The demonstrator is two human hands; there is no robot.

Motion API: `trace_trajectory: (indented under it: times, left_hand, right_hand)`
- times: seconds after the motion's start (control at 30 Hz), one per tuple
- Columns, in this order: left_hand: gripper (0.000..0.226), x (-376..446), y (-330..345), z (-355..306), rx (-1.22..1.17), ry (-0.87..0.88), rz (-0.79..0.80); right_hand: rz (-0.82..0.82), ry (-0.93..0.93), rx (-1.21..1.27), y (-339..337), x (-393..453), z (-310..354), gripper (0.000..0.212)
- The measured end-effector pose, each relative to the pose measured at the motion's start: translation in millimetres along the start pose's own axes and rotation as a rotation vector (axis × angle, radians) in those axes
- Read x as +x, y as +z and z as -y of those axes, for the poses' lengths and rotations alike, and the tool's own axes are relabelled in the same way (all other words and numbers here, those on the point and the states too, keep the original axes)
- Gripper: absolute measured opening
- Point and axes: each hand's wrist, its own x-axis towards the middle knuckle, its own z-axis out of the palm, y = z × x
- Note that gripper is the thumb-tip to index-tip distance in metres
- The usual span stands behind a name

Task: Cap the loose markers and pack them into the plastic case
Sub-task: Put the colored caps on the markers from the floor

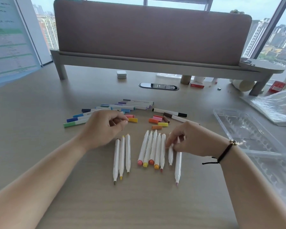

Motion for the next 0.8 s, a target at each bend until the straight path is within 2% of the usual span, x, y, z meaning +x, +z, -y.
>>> trace_trajectory:
  times: [0.1, 0.4, 0.8]
  left_hand:
    - [0.014, 0, -1, 0, 0.008, -0.008, -0.009]
    - [0.016, 0, -1, -2, 0.019, -0.035, -0.015]
    - [0.015, 0, -5, -1, -0.016, -0.07, -0.026]
  right_hand:
    - [0.015, 0.004, -0.039, 2, 1, 1, 0.03]
    - [0.05, -0.056, -0.102, 4, -1, 8, 0.027]
    - [0.087, -0.126, -0.034, 6, -1, 10, 0.023]
